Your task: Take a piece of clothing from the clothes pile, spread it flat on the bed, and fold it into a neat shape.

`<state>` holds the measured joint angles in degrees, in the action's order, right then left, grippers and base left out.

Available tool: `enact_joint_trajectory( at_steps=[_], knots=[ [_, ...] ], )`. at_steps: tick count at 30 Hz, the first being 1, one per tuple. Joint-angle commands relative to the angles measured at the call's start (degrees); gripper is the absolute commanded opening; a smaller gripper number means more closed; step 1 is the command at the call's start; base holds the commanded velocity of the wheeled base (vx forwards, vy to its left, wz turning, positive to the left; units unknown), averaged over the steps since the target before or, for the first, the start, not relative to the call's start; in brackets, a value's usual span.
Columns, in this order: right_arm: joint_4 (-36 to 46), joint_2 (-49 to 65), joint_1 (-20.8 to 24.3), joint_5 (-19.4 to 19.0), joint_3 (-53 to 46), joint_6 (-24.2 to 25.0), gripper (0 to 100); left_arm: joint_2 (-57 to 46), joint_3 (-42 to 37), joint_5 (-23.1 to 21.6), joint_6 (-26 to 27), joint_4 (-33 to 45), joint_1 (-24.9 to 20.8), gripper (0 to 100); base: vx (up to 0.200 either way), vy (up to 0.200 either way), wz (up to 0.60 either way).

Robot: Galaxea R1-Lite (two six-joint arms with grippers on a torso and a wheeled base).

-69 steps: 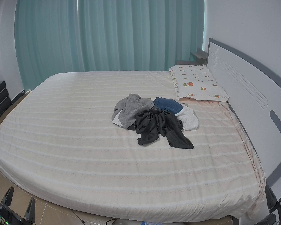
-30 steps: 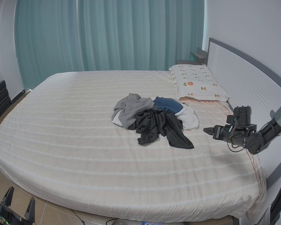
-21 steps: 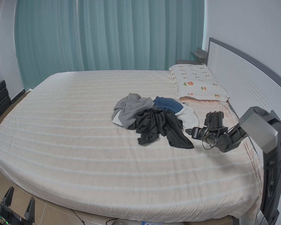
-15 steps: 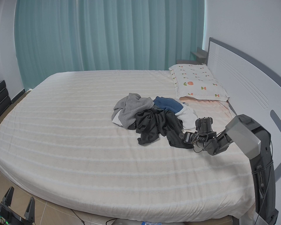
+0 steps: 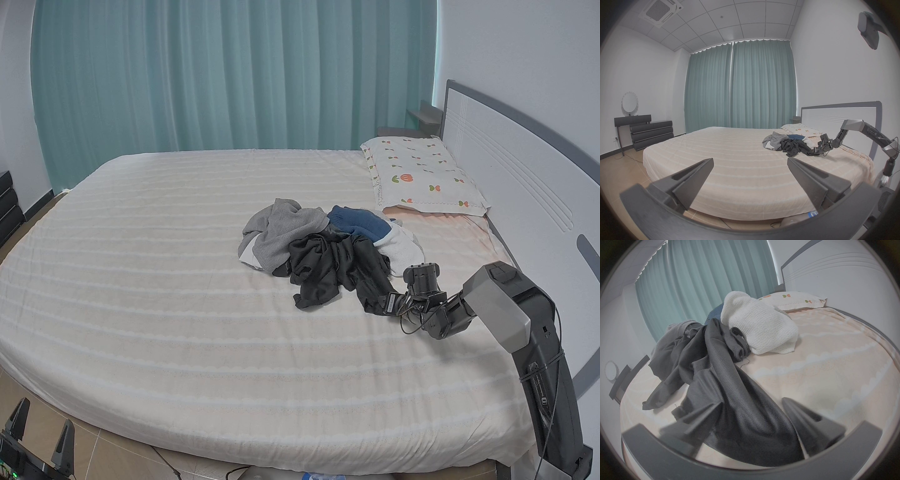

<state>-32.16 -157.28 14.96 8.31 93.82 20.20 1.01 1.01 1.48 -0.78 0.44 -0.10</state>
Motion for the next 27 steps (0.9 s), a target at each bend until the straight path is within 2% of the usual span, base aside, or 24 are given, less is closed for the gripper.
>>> enact_joint_trajectory(
  at_steps=[1, 9, 15, 18, 20, 23, 27],
  knots=[
    [-0.54, 1.19, 0.16, 0.04, -0.65, 0.02, 0, -1.01, -0.92, 0.02, -0.01, 0.0, 0.01, 100, 0.0, 0.0, 0.0],
    [-1.33, 5.94, -0.02, -0.05, -5.23, -0.42, 0, -1.01, -0.92, -0.07, 0.08, 0.0, 0.01, 100, 0.0, 0.0, 0.0],
    [-7.39, 12.35, 0.16, -1.55, -14.54, 0.54, 0, -1.01, -0.92, -0.07, 0.08, 0.0, 0.01, 100, 0.0, 0.0, 0.0],
    [-9.5, 16.04, 0.69, -4.36, -19.11, 3.35, 0, -1.01, -0.92, -0.24, -0.1, 0.0, 0.01, 100, 0.0, 0.0, 0.0],
    [-10.73, 21.84, 1.65, -9.37, -24.91, 8.36, 0, -1.01, -0.84, -0.42, 0.08, 0.0, 0.01, 100, 0.0, 0.0, 0.0],
    [-10.91, 28.61, 2.18, -15.17, -31.06, 12.93, 0, -1.01, -0.92, -0.33, 0.6, 0.0, 0.01, 100, 0.0, 0.0, 0.0],
    [-10.91, 37.66, 2.62, -19.92, -38.54, 17.51, 0, -1.01, -0.92, -0.51, 1.04, 0.0, 0.1, 100, 0.0, 0.0, 0.0]
  ],
)
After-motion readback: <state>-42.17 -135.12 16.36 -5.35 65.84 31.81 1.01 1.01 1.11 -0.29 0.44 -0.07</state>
